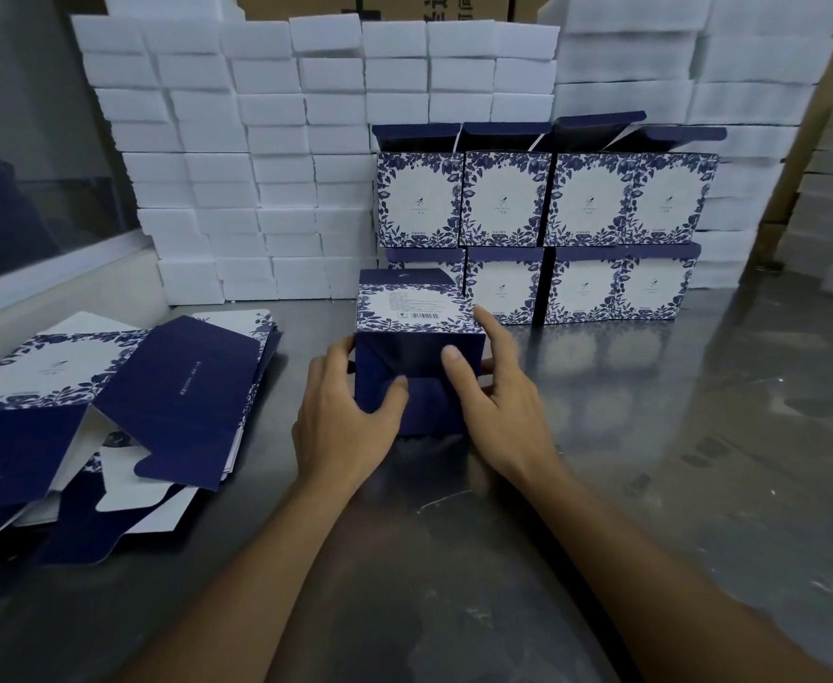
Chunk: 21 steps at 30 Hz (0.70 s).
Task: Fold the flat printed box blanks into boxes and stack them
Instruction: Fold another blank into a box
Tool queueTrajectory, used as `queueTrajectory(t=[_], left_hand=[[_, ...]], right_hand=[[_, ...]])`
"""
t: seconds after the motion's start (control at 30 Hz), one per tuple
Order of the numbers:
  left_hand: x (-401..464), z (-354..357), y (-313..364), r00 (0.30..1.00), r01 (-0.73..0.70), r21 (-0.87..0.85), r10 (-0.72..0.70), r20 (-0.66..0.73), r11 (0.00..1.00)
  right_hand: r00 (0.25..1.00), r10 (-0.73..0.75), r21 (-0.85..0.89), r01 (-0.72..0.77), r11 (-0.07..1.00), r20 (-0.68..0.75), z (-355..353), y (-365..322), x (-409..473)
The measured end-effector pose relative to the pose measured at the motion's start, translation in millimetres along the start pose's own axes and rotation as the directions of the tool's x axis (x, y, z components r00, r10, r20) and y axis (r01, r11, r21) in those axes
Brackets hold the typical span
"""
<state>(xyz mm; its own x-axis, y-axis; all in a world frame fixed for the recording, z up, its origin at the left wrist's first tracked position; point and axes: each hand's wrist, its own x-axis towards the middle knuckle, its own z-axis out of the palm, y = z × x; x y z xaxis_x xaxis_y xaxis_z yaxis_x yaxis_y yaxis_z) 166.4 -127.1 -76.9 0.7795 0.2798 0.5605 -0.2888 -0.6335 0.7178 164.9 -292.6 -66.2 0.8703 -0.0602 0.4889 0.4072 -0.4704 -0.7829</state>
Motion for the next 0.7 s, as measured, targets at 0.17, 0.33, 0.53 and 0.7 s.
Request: queueTrajectory(t=[0.17, 0.33, 0.53, 0.7], left_hand=[[-1.0, -5.0, 5.4, 0.999, -0.039, -0.203, 0.033, -0.032, 0.978], [3.0, -6.6, 8.2, 0.999, 0.026, -0.413, -0.042, -0.030, 0.910], [5.5, -7.1, 6.7, 0.998, 0.062, -0.475, -0.065, 0.011, 0.878], [8.7, -3.8, -1.4, 0.987, 0.158, -0.510, -0.144, 0.067, 0.846]], right_hand=[[0.993, -0.058, 0.080, 0.066, 0.995, -0.102, -1.9, -2.3, 1.7], [0.982, -0.005, 0.158, 0.035, 0.987, -0.189, -0.1, -6.6, 1.9], [0.981, 0.017, 0.200, 0.022, 0.980, -0.192, -2.0, -3.0, 5.1], [0.989, 0.021, 0.242, 0.015, 0.970, -0.145, 1.2, -4.0, 2.1]])
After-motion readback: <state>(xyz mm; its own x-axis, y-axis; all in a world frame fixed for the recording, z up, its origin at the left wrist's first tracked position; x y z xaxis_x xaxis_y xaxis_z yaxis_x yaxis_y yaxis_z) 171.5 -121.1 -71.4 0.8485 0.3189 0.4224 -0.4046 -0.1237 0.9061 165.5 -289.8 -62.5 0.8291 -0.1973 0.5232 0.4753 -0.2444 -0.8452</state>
